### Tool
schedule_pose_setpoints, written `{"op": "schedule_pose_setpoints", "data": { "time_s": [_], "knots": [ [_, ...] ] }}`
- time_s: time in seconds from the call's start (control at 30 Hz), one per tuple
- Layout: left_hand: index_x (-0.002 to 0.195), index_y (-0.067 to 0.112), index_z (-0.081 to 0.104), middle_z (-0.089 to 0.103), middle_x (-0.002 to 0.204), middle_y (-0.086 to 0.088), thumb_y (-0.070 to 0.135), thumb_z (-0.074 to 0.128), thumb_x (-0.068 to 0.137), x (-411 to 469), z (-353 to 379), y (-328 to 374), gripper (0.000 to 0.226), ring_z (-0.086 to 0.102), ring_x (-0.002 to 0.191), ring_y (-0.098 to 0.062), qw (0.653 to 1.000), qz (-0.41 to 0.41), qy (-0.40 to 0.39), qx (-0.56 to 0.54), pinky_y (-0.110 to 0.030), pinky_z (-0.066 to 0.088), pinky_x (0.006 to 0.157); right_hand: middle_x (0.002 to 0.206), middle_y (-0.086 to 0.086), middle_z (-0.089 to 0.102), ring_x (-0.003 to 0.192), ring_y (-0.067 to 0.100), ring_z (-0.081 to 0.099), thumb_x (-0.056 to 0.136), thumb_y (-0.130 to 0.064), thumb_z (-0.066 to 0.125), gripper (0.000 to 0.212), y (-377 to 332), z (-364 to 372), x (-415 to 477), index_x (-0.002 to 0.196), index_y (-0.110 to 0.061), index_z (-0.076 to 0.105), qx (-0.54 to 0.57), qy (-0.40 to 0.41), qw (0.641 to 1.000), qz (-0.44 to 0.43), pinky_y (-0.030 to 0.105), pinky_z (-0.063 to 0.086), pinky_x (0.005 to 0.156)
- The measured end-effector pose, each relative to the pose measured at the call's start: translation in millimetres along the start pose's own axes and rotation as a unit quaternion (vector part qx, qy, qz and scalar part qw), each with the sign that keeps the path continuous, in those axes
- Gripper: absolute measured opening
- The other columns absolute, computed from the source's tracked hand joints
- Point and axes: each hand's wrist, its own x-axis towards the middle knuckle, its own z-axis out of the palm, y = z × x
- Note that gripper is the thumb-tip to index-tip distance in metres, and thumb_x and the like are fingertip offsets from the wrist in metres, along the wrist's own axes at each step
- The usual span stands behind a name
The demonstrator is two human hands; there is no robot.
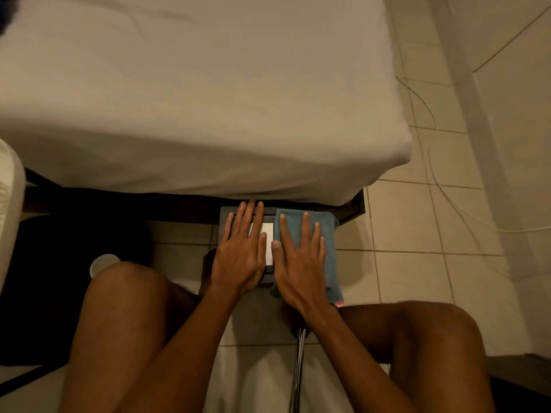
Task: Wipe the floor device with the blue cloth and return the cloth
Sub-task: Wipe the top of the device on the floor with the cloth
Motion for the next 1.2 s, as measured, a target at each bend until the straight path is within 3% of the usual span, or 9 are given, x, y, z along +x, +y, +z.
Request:
{"op": "schedule_pose_setpoints", "data": {
  "time_s": [0.13, 0.3, 0.83, 1.03, 1.2],
  "knots": [
    [0.158, 0.017, 0.002, 0.003, 0.167, -0.004, 0.039, 0.009, 0.103, -1, -1, 1, 0.059, -0.005, 0.154, -0.016, 1.000, 0.002, -0.001, 0.012, -0.038, 0.004, 0.126, 0.168, 0.004, -0.013, 0.153, 0.027, -0.016, 0.100, -0.056, 0.013, 0.063, 10, -2, 4, 0.159, -0.037, 0.002, -0.019, 0.005, 0.999, -0.032, 0.047, -0.008, 0.123],
    [0.158, 0.017, 0.002, 0.003, 0.167, -0.004, 0.039, 0.011, 0.103, -1, 0, 1, 0.060, -0.003, 0.154, -0.016, 1.000, -0.002, 0.005, 0.027, -0.039, 0.006, 0.126, 0.168, 0.002, -0.008, 0.154, 0.027, -0.014, 0.104, -0.046, 0.021, 0.057, 12, -5, 31, 0.158, -0.039, 0.004, -0.017, 0.039, 0.999, -0.024, 0.050, -0.004, 0.125],
    [0.158, 0.015, 0.004, 0.005, 0.167, -0.006, 0.037, 0.011, 0.103, -1, -1, 1, 0.060, -0.001, 0.154, -0.018, 1.000, 0.004, -0.002, 0.022, -0.042, 0.011, 0.125, 0.168, 0.001, -0.009, 0.154, 0.024, -0.014, 0.101, -0.047, 0.025, 0.062, 8, 9, -3, 0.159, -0.035, 0.006, -0.013, 0.041, 0.999, -0.011, 0.049, -0.002, 0.124],
    [0.158, 0.015, 0.004, 0.004, 0.167, -0.005, 0.037, 0.016, 0.103, -1, -1, 1, 0.060, -0.002, 0.154, -0.017, 1.000, 0.007, 0.000, 0.026, -0.039, 0.006, 0.125, 0.168, -0.002, -0.008, 0.154, 0.021, -0.013, 0.103, -0.045, 0.027, 0.060, 21, -6, 23, 0.158, -0.041, 0.003, -0.010, 0.025, 0.998, -0.052, 0.047, -0.001, 0.125],
    [0.158, 0.016, 0.002, 0.003, 0.167, -0.004, 0.038, 0.013, 0.103, -1, 0, 0, 0.060, -0.003, 0.154, -0.017, 1.000, 0.006, -0.001, 0.023, -0.040, 0.008, 0.125, 0.168, 0.001, -0.010, 0.154, 0.023, -0.013, 0.102, -0.042, 0.027, 0.062, 13, 7, -8, 0.159, -0.036, 0.004, -0.006, 0.037, 0.999, -0.019, 0.050, 0.002, 0.125]
  ]
}}
